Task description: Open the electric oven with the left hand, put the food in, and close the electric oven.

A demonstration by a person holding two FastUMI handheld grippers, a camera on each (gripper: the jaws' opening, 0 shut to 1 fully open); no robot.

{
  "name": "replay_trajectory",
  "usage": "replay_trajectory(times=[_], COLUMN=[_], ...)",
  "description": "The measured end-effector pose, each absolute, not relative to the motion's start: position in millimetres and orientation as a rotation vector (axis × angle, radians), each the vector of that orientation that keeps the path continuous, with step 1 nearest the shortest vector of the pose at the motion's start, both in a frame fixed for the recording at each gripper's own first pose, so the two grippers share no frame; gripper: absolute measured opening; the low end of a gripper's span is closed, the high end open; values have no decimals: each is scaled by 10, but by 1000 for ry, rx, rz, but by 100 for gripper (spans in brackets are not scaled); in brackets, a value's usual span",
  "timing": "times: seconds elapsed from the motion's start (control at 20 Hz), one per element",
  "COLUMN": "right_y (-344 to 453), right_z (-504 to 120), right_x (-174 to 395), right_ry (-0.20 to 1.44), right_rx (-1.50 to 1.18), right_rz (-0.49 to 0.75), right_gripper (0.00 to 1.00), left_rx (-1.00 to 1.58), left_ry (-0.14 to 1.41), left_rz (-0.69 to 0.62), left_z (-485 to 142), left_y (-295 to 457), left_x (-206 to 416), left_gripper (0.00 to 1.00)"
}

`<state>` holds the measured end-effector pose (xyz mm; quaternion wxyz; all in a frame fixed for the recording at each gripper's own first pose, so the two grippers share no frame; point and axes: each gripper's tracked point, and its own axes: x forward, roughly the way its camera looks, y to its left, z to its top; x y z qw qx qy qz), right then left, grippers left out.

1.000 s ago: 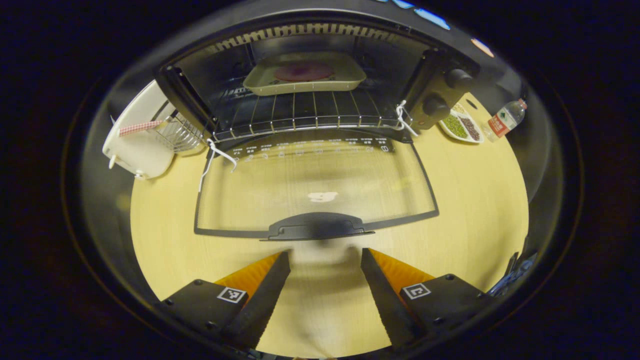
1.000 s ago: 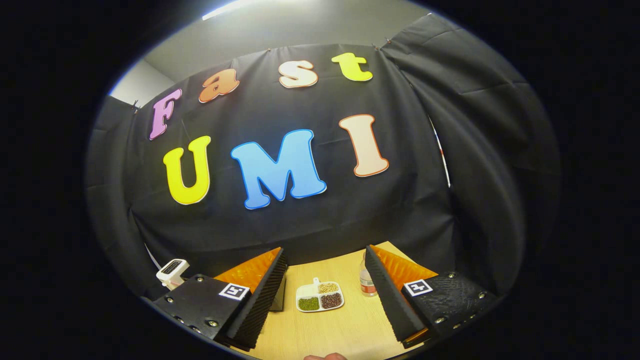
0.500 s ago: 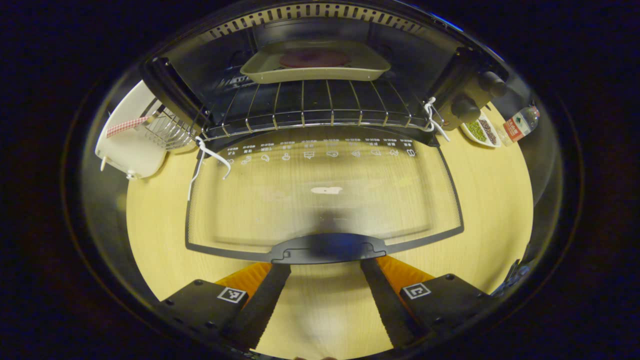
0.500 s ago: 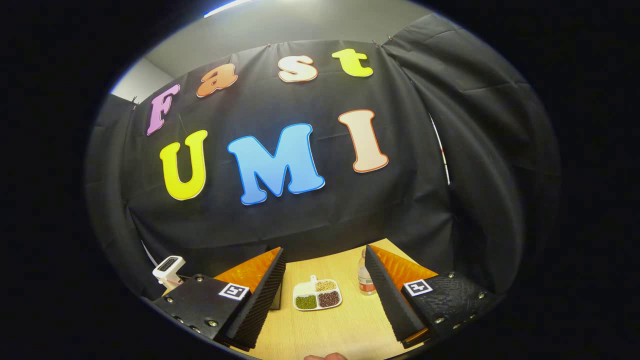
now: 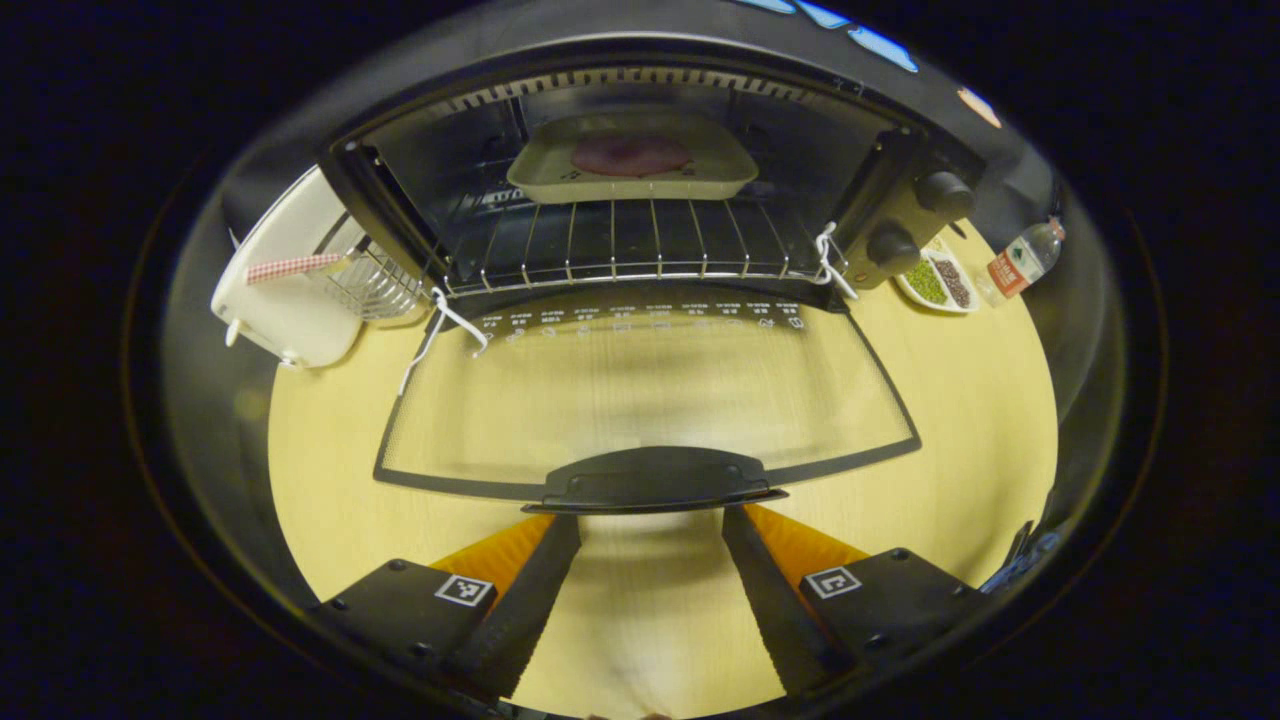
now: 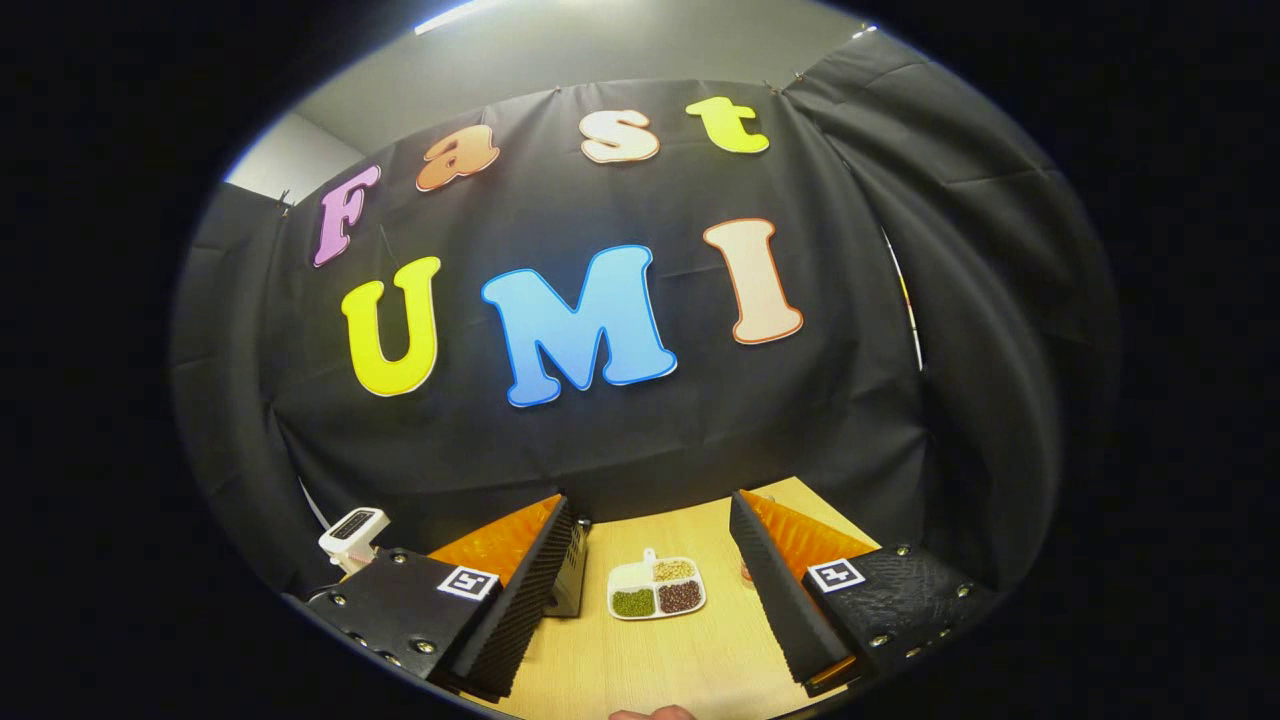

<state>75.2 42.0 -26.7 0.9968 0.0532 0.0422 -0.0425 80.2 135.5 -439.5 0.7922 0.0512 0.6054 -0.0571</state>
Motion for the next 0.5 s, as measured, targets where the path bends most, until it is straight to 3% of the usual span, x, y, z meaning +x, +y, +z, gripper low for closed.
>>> replay_trajectory(times=[0.1, 0.2, 0.3, 0.35, 0.5], right_y=[461, 487, 495, 500, 526], right_z=[-258, -242, -241, -241, -257], right_x=[736, 718, 682, 681, 665], right_ry=[80, 78, 77, 77, 83], right_rx=[103, 102, 100, 101, 102], right_rz=[-79, -71, -66, -67, -62], right_gripper=[96, 96, 96, 96, 96], left_rx=[110, 110, 104, 103, 110], left_ry=[1279, 1258, 1240, 1228, 1198], left_rz=[-128, -131, -127, -122, -112], left_z=[-4333, -4273, -4232, -4223, -4190], left_y=[1347, 1342, 1340, 1337, 1322], left_x=[808, 804, 816, 824, 876], left_gripper=[92, 100, 100, 92, 100])
